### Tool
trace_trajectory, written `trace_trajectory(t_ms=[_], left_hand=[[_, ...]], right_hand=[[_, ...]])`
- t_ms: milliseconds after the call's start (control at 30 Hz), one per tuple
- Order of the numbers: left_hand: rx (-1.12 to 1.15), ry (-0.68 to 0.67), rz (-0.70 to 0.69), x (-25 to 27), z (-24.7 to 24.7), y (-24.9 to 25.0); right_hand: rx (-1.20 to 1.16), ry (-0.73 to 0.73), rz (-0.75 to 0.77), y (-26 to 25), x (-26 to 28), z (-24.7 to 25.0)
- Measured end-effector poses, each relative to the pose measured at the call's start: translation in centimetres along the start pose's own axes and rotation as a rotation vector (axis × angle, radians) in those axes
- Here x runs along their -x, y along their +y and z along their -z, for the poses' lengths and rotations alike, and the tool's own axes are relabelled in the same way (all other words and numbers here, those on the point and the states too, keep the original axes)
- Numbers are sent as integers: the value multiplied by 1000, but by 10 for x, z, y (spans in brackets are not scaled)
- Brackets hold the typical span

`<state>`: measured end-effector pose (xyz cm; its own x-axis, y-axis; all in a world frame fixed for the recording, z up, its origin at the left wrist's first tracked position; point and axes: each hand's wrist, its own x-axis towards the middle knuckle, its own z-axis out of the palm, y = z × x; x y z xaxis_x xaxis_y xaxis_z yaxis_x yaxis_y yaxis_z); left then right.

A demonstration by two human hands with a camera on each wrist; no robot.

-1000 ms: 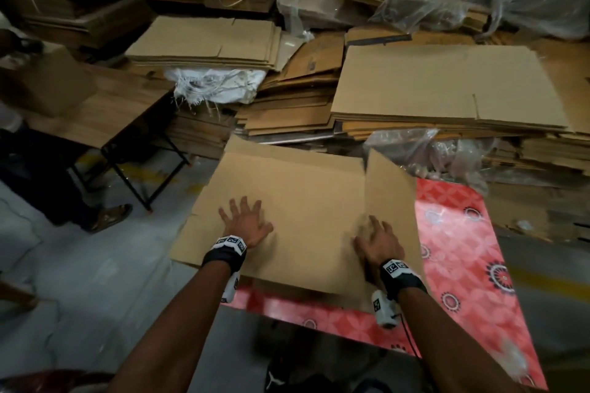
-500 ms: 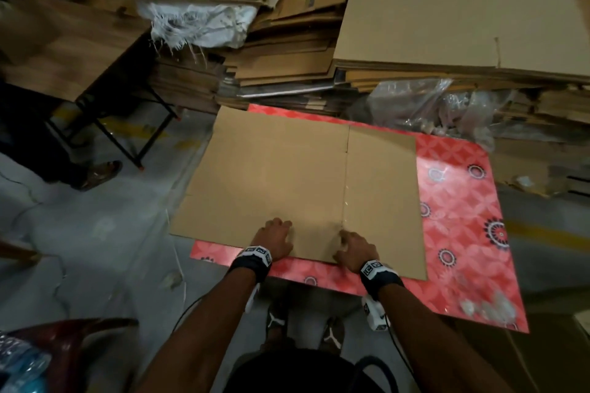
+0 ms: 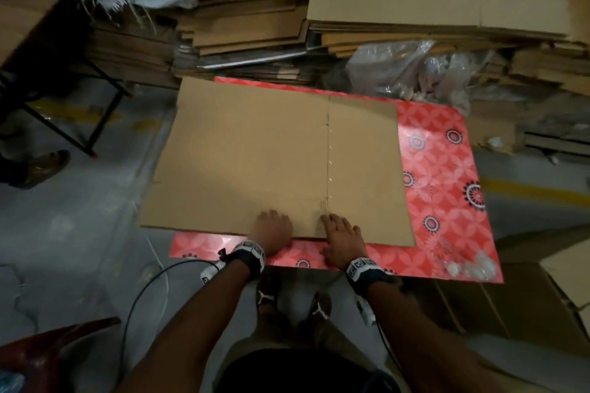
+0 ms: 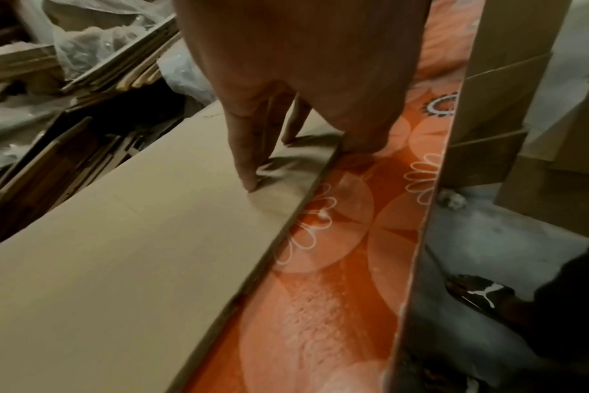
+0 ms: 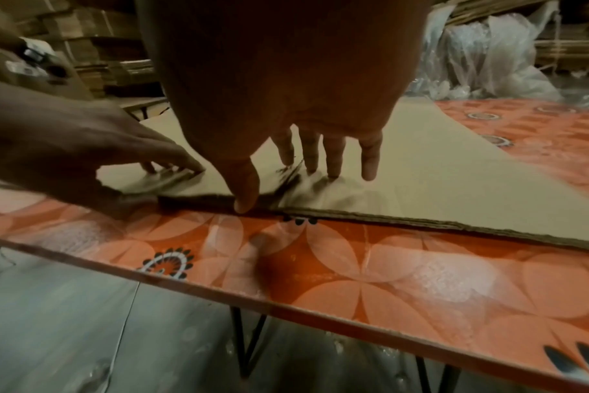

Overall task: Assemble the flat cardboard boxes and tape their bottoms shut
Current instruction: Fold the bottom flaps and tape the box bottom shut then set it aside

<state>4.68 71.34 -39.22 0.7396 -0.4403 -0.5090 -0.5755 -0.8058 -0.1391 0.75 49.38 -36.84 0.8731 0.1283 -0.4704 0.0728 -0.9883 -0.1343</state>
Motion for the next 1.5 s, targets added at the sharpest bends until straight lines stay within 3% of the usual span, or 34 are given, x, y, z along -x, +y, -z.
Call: trace_trajectory(t_ms=[200,300,467,633,767,900,1033,1200,1300,1500], left_hand=[[53,222,-24,20,62,-23],[-28,201,-22,35,95,-28],[-11,283,49,49,146,-27],[26,417,81,62,216,-36],[207,559,79,79,277,-52],[12,568,83,97,320,-77],[-83,629,93,122,338,-94],[-269,572,182,137,342,-107],[-336,616,236,140,344,-105],[-203,687,227,135,353,-106]], right_hand=[[116,218,0,-9,0,35],[137,264,2,-9,0,67],[113,378,48,5,7,119],[178,550,76,21,10,195],[158,729,61,31,20,261],[143,864,54,40,30,317],[149,946,21,56,44,352],[155,967,-13,75,58,379],[155,972,-18,83,65,388],[115,1004,-18,99,78,400]])
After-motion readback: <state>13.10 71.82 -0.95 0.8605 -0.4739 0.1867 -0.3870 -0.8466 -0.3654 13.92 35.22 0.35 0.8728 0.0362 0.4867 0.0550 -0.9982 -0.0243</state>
